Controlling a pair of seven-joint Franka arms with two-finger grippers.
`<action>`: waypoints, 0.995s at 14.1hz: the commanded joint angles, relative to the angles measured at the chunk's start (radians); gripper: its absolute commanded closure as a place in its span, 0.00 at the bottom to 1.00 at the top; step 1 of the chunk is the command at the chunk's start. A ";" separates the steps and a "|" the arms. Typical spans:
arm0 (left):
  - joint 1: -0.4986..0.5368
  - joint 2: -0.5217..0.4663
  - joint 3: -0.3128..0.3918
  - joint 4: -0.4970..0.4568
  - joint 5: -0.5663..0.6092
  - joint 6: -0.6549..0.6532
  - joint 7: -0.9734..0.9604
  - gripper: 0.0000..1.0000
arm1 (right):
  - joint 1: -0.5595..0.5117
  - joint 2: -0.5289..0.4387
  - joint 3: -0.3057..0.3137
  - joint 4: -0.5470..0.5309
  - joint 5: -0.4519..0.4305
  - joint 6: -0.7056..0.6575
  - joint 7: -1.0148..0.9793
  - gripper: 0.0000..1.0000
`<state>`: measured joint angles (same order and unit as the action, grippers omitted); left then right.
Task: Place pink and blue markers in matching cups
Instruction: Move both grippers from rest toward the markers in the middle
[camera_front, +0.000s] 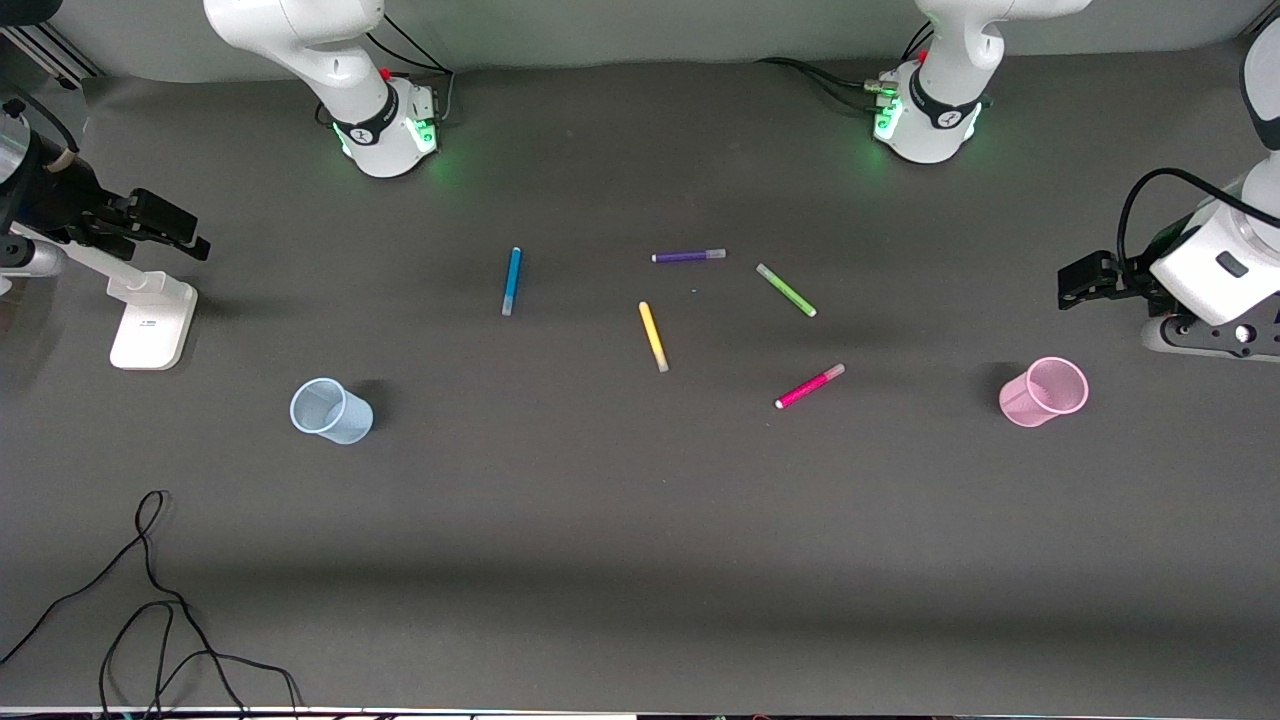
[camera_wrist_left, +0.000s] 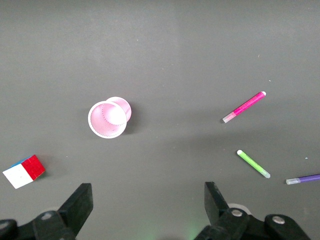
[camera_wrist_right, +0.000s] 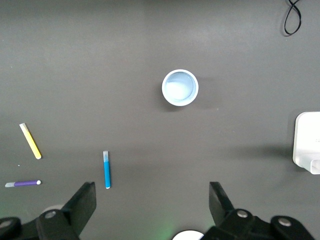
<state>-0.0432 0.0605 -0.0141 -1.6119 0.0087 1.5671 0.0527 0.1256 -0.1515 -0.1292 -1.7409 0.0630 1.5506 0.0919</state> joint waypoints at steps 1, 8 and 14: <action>-0.003 0.010 0.002 0.020 0.004 -0.006 -0.014 0.01 | 0.005 0.018 -0.003 0.047 0.011 -0.038 -0.020 0.00; -0.006 0.021 -0.001 0.033 0.002 0.011 -0.001 0.01 | 0.006 0.044 -0.001 0.066 0.012 -0.040 -0.020 0.00; -0.030 0.051 -0.104 0.072 0.004 0.016 0.004 0.01 | 0.005 0.122 -0.004 0.066 0.014 -0.040 0.026 0.00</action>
<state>-0.0612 0.0785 -0.0815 -1.5794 0.0065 1.5845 0.0543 0.1264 -0.0866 -0.1273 -1.7097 0.0635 1.5294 0.0949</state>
